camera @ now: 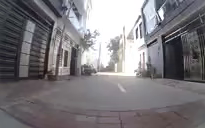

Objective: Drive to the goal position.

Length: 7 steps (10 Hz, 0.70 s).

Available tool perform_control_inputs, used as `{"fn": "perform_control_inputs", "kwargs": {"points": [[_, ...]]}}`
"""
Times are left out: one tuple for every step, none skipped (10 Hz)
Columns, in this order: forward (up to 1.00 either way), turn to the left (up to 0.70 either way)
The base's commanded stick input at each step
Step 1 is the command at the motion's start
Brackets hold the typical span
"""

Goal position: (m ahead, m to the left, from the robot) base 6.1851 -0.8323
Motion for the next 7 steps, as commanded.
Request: {"fn": "perform_control_inputs", "kwargs": {"points": [[0.85,0.00],[0.85,0.00],[0.85,-0.29],[0.85,-0.34],[0.85,-0.34],[0.85,-0.34],[0.85,-0.34]]}}
